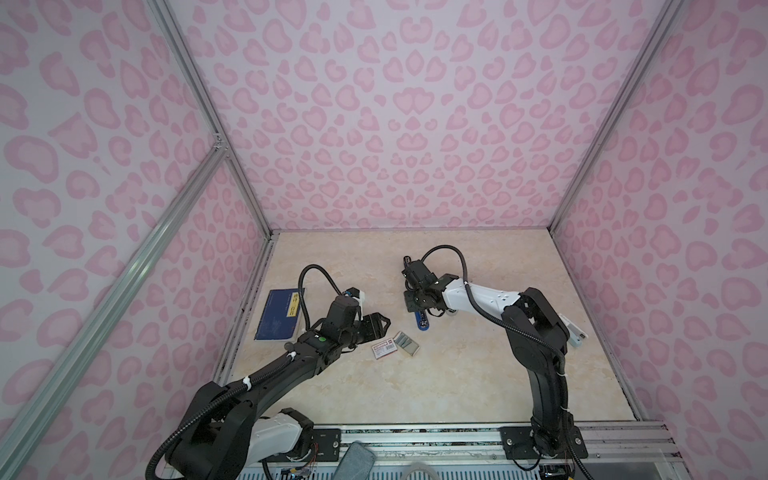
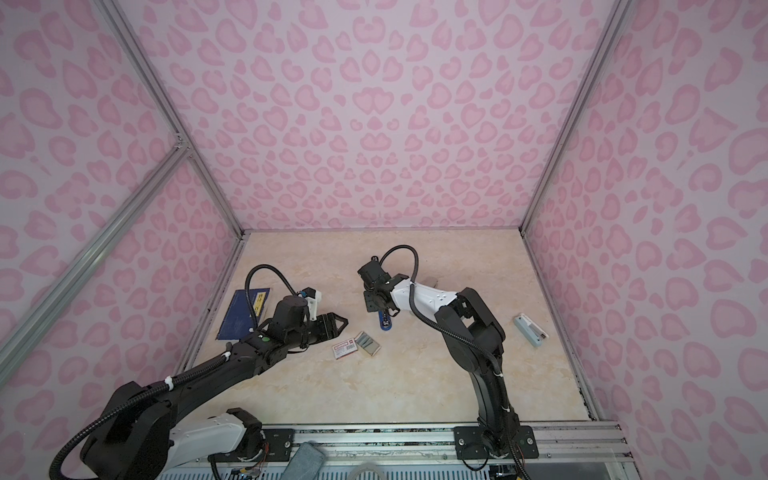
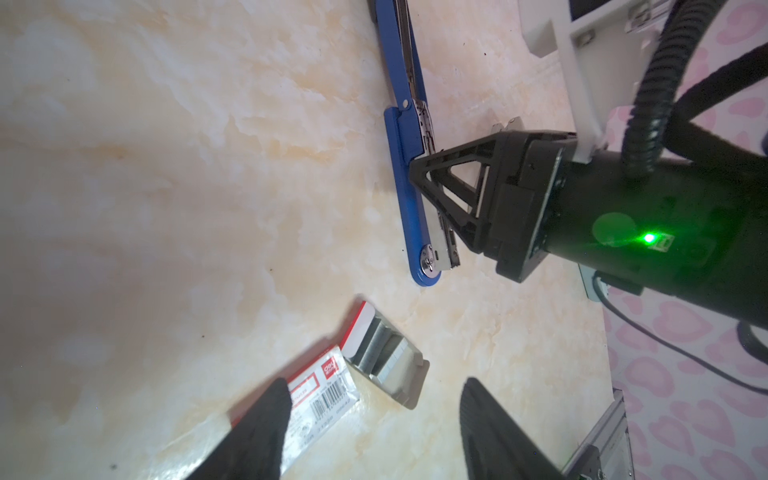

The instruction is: Load the staples into the stapler

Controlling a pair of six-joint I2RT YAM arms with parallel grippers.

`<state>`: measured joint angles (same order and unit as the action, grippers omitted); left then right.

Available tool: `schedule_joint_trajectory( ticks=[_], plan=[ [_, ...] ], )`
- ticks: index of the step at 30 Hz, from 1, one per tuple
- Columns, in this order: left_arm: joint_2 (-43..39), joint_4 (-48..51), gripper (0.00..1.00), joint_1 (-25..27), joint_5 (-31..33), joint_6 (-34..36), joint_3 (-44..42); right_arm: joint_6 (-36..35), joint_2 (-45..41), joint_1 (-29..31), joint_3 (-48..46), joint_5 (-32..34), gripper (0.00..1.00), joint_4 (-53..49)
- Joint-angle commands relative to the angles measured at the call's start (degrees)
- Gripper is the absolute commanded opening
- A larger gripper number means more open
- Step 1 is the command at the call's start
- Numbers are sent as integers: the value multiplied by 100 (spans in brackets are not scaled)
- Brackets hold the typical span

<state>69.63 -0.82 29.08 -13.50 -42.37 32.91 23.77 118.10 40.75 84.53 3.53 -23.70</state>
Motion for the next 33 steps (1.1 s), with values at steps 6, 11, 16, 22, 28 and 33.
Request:
schedule_joint_trajectory(
  ticks=[6,11,16,22,28,33],
  plan=[
    [-10,-94,67,-5,31,6,-36,-31,125,-32,11,-8,33,-30],
    [-27,-101,67,-8,40,-8,-76,1,100,-24,-44,-66,32,-5],
    [-27,-111,67,-8,41,-17,-87,2,-121,85,-376,-78,31,18],
    [57,-142,67,-8,16,-8,-66,127,-518,197,-983,-159,30,144],
    [149,-179,67,-8,-21,-9,-12,248,-856,297,-1388,-167,30,226],
    [209,-165,67,-8,-39,14,32,282,-1002,295,-1465,-222,30,183]
  ],
)
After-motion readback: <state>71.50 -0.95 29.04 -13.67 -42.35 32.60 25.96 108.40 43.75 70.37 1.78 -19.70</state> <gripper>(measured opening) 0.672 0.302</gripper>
